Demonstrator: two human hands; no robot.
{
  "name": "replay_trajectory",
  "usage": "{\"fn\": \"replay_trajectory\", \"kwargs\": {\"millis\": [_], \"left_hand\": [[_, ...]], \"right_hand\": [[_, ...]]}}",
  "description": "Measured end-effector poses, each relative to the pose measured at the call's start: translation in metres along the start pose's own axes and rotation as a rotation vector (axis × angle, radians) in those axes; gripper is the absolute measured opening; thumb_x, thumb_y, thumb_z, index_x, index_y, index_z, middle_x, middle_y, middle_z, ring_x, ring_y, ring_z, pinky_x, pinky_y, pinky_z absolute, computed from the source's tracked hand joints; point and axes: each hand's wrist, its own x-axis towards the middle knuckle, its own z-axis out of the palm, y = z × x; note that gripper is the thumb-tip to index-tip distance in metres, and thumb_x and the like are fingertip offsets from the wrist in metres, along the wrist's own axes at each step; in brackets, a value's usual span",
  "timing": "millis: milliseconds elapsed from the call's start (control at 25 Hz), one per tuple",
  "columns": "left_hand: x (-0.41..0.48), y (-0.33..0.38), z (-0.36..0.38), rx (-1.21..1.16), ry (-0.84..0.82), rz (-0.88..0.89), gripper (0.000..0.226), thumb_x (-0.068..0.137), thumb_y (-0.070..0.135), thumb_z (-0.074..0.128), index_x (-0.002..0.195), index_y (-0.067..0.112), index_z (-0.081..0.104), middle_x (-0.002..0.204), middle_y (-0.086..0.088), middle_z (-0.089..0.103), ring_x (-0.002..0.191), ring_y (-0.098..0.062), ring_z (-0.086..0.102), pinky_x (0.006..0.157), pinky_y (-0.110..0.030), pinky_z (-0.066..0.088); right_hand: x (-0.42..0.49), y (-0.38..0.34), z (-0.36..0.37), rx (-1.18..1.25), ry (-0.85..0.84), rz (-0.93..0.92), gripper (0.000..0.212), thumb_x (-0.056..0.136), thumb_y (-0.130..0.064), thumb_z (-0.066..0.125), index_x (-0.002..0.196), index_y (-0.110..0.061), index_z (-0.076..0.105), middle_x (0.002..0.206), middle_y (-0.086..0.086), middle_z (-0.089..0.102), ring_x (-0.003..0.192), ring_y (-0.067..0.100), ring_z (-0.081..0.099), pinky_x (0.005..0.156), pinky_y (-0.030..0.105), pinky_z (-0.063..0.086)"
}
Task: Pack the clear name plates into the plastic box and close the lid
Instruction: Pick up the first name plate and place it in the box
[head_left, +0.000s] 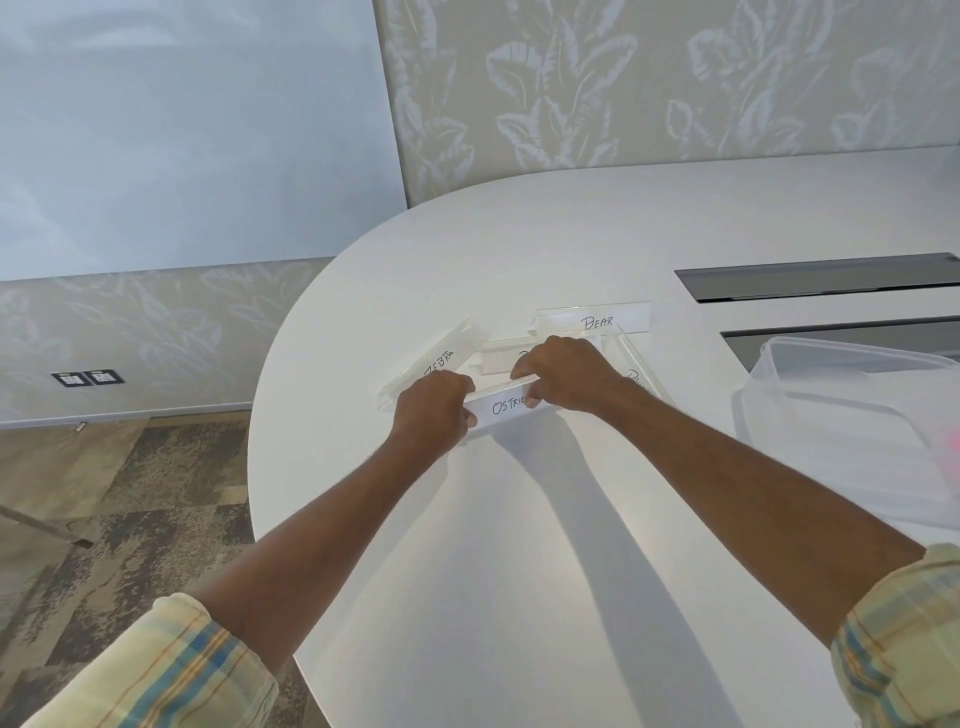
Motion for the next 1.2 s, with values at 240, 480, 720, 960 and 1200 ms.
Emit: {"fn": "replay_trajectory", "kwargs": {"millis": [240,480,720,960,1200], "left_hand": [[-0.004,0.029,-0.012,-0.011,0.043,0.053,0.045,0.091,0.015,0.072,0.135,0.023,0.069,0.128,-0.003,0.071,0.125,-0.029,0.063,0.093,-0.04,0.053],[-0.001,0.089,-0.028,0.017,0.078,0.136,0.035,0.088,0.015,0.073,0.121,0.025,0.075,0.114,-0.005,0.073,0.111,-0.032,0.067,0.083,-0.038,0.054],[0.005,0.171,-0.041,0.013,0.124,0.263,0.037,0.088,0.013,0.069,0.122,0.027,0.074,0.113,-0.004,0.072,0.108,-0.031,0.066,0.075,-0.034,0.046],[0.014,0.268,-0.046,0.044,0.152,0.373,0.032,0.086,0.008,0.065,0.112,0.024,0.075,0.102,-0.002,0.072,0.101,-0.03,0.065,0.067,-0.034,0.043],[0.028,0.35,-0.029,0.071,0.169,0.477,0.036,0.088,0.013,0.068,0.122,0.026,0.073,0.109,-0.005,0.073,0.105,-0.033,0.066,0.07,-0.033,0.039]], "right_hand": [[-0.026,0.022,-0.02,-0.014,0.05,0.016,0.04,0.08,-0.034,0.081,0.12,-0.033,0.076,0.114,-0.001,0.075,0.107,0.026,0.065,0.081,0.036,0.048],[-0.075,0.061,-0.051,-0.005,0.131,0.064,0.032,0.078,-0.031,0.081,0.109,-0.036,0.078,0.1,-0.006,0.075,0.096,0.024,0.066,0.074,0.034,0.048],[-0.137,0.119,-0.093,-0.018,0.198,0.152,0.029,0.08,-0.032,0.081,0.108,-0.037,0.079,0.094,-0.006,0.077,0.088,0.023,0.065,0.076,0.038,0.055],[-0.195,0.194,-0.125,-0.035,0.209,0.259,0.028,0.08,-0.035,0.081,0.106,-0.043,0.077,0.084,-0.009,0.075,0.083,0.02,0.063,0.07,0.033,0.05],[-0.246,0.261,-0.135,-0.007,0.25,0.373,0.034,0.077,-0.034,0.085,0.107,-0.046,0.078,0.082,-0.006,0.077,0.074,0.019,0.059,0.062,0.03,0.041]]}}
